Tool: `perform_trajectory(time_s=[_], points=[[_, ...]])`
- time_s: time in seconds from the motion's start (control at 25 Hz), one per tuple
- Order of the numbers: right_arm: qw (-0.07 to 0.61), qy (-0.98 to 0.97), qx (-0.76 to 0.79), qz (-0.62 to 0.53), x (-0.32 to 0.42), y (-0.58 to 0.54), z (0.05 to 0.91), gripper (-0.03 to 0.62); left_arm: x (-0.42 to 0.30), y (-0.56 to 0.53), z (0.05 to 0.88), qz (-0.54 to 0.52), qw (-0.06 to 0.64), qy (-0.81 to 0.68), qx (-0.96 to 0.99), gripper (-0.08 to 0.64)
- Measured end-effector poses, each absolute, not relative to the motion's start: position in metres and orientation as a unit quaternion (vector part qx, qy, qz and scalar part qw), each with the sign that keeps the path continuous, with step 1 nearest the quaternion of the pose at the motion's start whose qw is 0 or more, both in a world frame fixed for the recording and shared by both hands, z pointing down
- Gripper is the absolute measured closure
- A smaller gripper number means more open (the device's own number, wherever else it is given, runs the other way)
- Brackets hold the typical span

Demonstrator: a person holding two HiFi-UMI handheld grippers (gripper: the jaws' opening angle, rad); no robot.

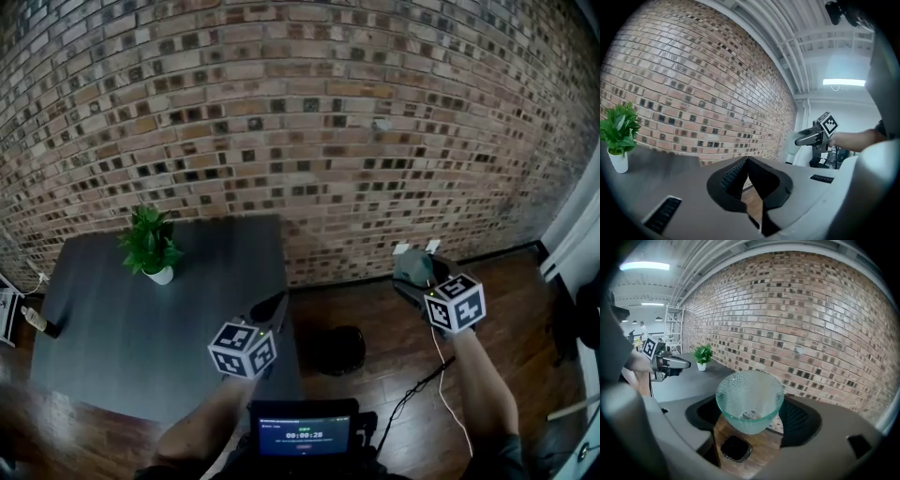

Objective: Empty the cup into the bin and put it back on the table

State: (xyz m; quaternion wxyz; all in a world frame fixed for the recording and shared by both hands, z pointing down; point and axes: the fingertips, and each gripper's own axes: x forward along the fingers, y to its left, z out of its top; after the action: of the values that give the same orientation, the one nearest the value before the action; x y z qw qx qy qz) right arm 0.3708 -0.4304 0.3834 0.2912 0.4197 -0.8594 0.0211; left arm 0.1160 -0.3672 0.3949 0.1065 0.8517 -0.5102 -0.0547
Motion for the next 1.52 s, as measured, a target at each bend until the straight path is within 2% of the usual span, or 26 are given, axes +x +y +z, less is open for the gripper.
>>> perform_trajectory(time_s=[0.68,1.52], points=[[0.245,-0.891,0.379,0.048,0.332,-0.363,0.395,0.209,0.076,-0.306,0.401,-0.062,0.107,-0.536,0.835,0.560],[0.251,-0.960,0.126,0.012,0.148,-0.264,0.437,0.209,-0.032,-0.175,0.426,-0.049,0.105,-0.700,0.705,0.560]])
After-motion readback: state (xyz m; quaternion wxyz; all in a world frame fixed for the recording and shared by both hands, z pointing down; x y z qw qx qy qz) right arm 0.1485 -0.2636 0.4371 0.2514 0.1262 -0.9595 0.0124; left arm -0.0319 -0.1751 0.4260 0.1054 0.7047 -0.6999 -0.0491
